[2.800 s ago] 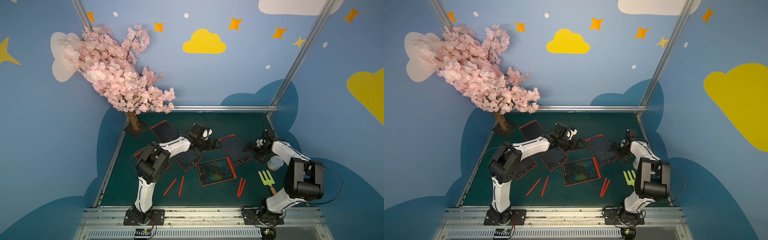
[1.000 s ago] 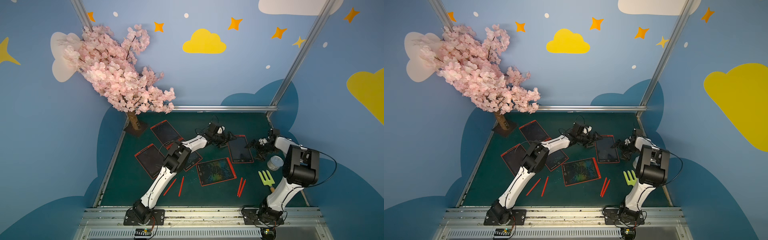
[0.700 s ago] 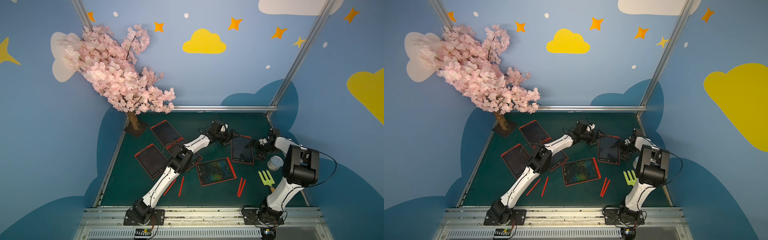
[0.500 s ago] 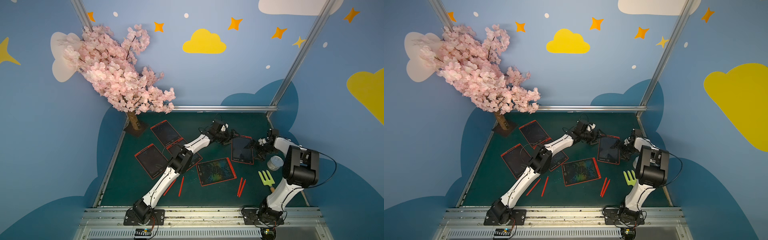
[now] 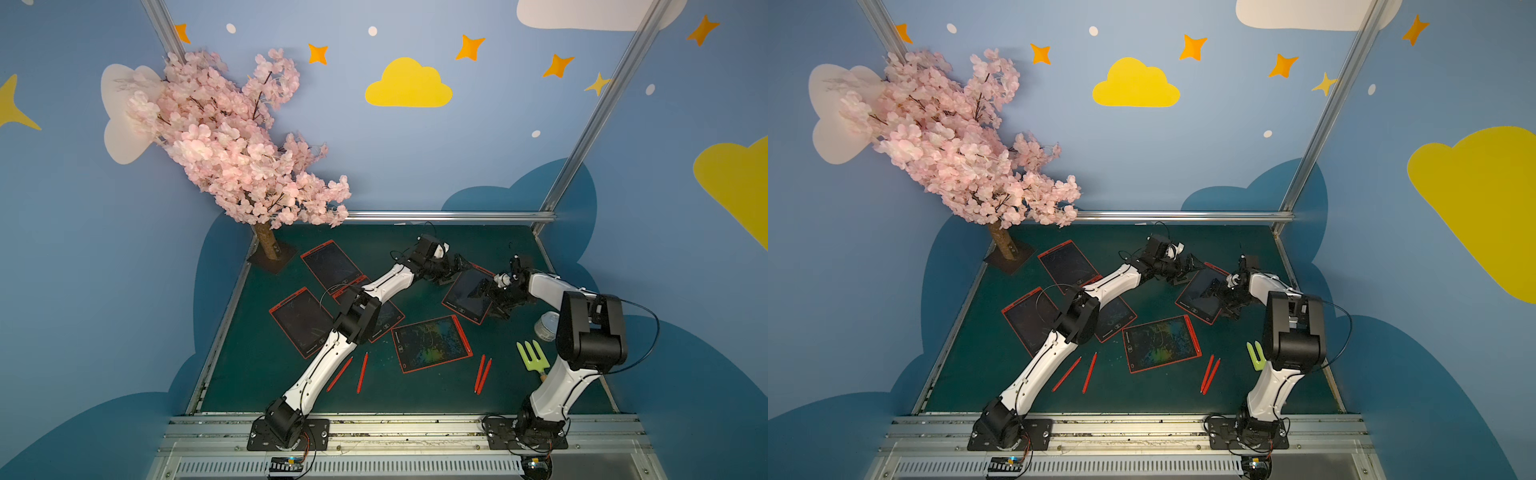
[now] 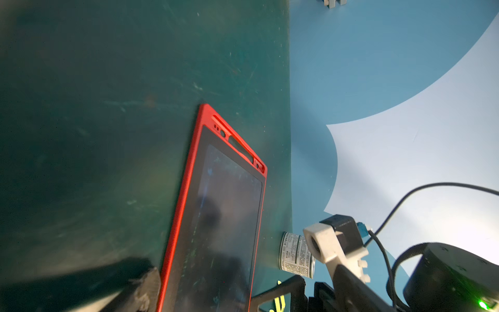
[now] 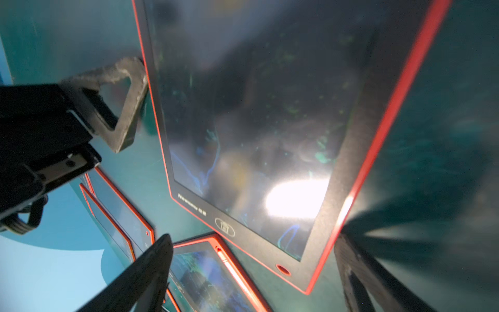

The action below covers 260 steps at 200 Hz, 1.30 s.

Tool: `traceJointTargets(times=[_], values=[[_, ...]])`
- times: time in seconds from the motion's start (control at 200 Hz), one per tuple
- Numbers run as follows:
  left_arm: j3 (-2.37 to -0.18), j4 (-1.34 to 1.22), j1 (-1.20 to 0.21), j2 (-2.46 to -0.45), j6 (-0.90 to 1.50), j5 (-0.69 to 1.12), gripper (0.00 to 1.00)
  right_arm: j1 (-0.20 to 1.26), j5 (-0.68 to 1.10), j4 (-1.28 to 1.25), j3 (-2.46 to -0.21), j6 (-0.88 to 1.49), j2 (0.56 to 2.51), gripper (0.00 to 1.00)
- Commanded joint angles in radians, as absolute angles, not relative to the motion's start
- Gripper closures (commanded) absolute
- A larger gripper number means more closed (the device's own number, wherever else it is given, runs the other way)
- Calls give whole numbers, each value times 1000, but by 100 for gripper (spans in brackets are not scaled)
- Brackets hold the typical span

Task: Place the stylus back onto the writing tablet
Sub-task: Move the writing tablet to the center of the board.

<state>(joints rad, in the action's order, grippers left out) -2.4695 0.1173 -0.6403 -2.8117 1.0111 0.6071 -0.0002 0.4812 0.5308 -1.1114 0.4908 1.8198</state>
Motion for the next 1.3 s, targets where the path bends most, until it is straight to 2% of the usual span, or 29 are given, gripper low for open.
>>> traceJointTargets(times=[0.0, 0.416, 0.651, 0.756, 0.881, 0.991, 1.297], values=[[-2430, 168, -614, -2714, 950, 610, 1, 41, 503, 541, -1091, 528, 1867, 8], [-1966, 208, -519, -2296, 740, 552, 1, 202, 539, 483, -1203, 603, 1953, 8], [-1761, 201, -508, -2184, 713, 534, 1, 247, 552, 497, -1294, 562, 1979, 9], [-1712, 176, -507, -2173, 720, 541, 1, 214, 524, 493, -1282, 539, 1939, 9], [-1669, 151, -513, -2165, 719, 552, 1, 120, 597, 467, -1261, 505, 1899, 10], [-1618, 123, -522, -2146, 714, 555, 0, 55, 593, 505, -1280, 454, 1880, 10], [-1516, 121, -549, -2071, 587, 563, 1, -90, 598, 513, -1398, 427, 1973, 10]])
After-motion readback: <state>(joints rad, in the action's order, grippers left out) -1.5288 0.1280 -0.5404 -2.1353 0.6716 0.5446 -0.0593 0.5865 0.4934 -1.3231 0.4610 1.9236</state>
